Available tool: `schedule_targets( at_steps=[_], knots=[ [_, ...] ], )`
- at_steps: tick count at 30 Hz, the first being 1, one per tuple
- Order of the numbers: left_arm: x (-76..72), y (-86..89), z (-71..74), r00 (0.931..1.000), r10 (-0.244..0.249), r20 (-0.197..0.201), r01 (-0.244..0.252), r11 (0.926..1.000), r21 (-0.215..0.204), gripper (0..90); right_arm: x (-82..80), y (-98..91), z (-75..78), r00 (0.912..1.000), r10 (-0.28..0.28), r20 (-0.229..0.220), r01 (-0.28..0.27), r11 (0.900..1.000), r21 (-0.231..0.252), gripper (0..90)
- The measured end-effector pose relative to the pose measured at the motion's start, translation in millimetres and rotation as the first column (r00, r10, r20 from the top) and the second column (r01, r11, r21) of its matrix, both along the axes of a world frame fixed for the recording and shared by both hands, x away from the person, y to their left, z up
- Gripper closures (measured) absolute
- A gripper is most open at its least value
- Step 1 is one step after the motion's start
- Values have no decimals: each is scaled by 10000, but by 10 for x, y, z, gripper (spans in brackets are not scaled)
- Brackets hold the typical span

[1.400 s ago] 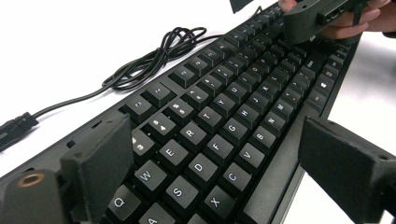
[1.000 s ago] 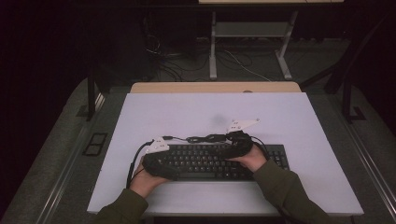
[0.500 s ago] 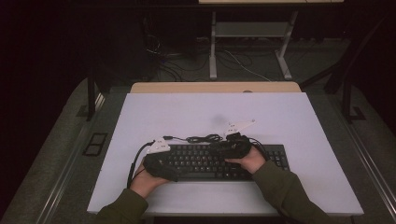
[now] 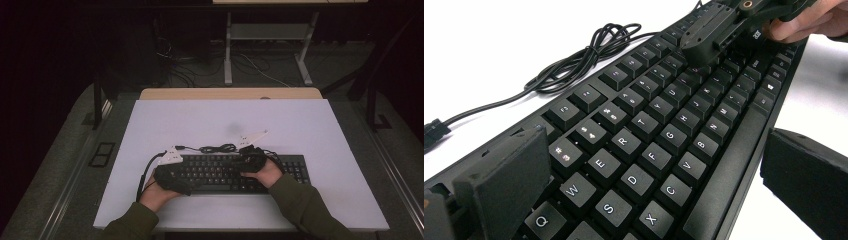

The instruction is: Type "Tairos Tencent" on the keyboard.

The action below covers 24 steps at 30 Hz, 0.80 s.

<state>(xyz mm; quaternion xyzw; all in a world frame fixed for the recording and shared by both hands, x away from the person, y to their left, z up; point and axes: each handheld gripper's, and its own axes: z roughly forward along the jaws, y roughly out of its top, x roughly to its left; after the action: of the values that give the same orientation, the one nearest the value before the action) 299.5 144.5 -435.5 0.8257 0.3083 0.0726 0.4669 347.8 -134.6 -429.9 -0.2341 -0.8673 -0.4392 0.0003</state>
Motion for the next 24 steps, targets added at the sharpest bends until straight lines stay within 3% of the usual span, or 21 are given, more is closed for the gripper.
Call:
schedule_targets(
  at_steps=[14, 24],
  knots=[
    [-2, -7, -7, 10000, -64, -37, 64, 9999, 89, 0, -13, 52, -53, 10000, -31, -93, 26, 9986, -521, 891],
    [-2, -11, -11, 10000, -91, -41, 91, 9999, 101, 0, -13, 58, -63, 9999, -56, -119, 49, 9984, -571, 891]
  ],
)
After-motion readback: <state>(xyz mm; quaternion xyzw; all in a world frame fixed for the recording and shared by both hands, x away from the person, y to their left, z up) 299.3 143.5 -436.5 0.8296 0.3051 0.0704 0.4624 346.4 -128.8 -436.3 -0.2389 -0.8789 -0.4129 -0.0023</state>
